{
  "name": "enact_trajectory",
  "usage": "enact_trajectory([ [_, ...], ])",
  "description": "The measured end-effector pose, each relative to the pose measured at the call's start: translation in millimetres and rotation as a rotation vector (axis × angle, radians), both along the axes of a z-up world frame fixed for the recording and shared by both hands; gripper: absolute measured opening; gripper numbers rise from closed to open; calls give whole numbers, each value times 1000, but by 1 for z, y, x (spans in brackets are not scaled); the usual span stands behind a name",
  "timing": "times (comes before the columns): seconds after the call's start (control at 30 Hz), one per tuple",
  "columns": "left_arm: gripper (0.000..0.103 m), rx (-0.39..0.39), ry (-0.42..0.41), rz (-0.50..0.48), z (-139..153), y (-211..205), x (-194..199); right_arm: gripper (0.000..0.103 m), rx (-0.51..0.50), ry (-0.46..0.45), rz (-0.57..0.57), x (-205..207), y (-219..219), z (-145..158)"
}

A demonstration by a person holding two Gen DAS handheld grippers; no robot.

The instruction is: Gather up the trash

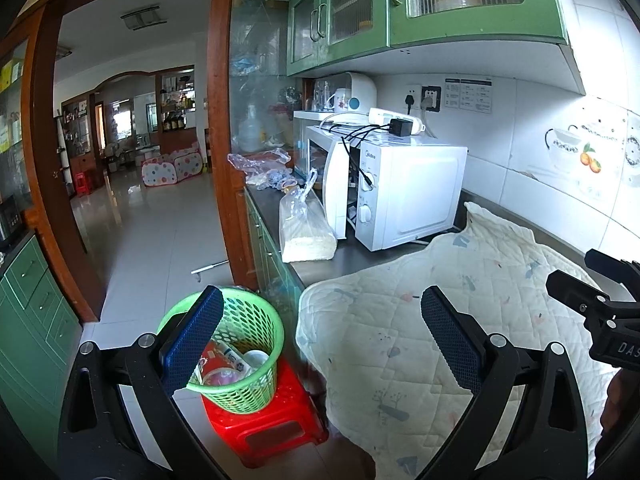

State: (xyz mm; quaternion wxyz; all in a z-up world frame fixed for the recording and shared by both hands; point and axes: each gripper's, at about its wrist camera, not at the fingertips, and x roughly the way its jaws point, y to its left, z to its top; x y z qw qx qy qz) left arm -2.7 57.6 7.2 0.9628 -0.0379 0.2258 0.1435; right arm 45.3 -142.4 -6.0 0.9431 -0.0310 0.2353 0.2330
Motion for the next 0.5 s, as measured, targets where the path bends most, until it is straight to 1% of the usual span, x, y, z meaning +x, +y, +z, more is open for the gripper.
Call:
enact_trajectory([
  [0.5,98,-2,18,-10,-8,-2,0,95,-6,12,-5,1,-3,-8],
])
